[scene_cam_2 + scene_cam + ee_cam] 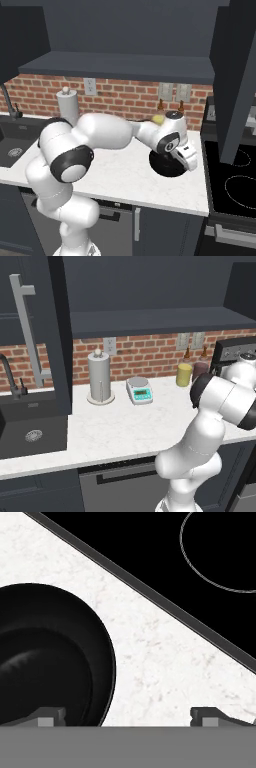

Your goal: Pick up the bowls on the counter and stack them on top of one another in the open cabinet. Place the smaller bowl on top of the larger bowl.

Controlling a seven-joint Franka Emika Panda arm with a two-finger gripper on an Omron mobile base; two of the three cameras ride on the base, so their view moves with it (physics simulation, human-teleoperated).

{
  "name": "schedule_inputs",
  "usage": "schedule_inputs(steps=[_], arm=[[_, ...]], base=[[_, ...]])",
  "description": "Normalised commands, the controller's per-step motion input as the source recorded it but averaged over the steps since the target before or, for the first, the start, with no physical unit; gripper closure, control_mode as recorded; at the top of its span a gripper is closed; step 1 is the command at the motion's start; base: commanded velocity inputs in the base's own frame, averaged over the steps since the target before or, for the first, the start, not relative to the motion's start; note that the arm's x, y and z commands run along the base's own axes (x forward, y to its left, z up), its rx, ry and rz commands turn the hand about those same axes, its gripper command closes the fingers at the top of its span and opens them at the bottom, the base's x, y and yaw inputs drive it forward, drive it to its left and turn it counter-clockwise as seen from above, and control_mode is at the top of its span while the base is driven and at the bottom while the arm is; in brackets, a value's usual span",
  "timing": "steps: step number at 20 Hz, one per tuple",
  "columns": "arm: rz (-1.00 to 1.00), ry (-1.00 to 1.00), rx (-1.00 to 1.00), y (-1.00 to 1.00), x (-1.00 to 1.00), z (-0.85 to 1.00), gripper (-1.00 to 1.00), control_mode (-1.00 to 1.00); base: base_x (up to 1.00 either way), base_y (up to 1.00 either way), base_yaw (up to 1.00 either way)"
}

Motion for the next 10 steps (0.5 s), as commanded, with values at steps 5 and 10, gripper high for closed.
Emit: schedule_inputs(steps=[5,10], arm=[[0.01,0.0,0.0,-0.22,0.28,0.0,-1.0,-1.0],[0.01,0.04,0.01,0.0,0.2,-0.07,-1.0,-1.0]], base=[[0.0,0.0,0.0],[0.0,0.0,0.0]])
